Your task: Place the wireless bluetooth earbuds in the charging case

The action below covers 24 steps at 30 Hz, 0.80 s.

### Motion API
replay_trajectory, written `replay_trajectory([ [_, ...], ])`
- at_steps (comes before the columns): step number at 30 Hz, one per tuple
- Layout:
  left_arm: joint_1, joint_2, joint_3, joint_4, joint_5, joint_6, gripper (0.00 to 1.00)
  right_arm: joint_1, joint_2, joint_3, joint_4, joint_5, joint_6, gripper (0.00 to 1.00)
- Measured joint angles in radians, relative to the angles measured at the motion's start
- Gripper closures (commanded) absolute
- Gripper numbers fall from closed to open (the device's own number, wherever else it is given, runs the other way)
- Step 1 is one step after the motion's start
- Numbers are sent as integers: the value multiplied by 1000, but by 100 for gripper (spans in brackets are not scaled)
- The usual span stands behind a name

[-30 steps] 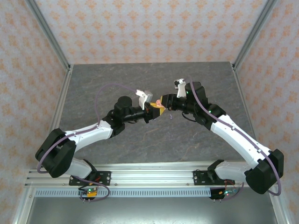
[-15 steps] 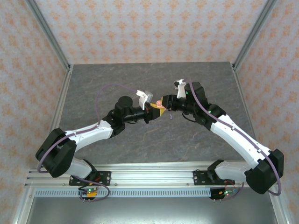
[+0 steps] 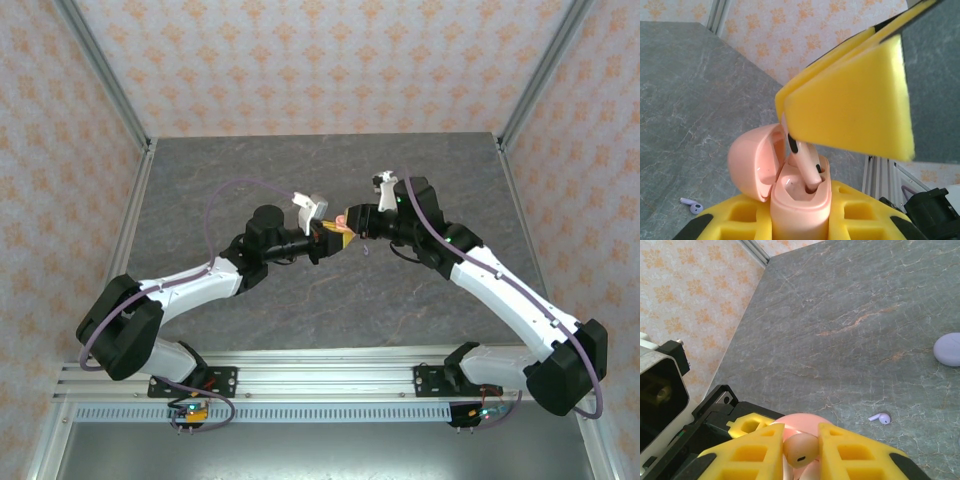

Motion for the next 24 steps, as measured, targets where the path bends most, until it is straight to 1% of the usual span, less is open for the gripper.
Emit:
replay_trajectory([
  [15,-6,3,2,-11,-29,-24,95,3,13,0,-3,2,-23,77],
  [24,-6,3,2,-15,-30,-10,95,3,13,0,-10,-20,-36,70],
])
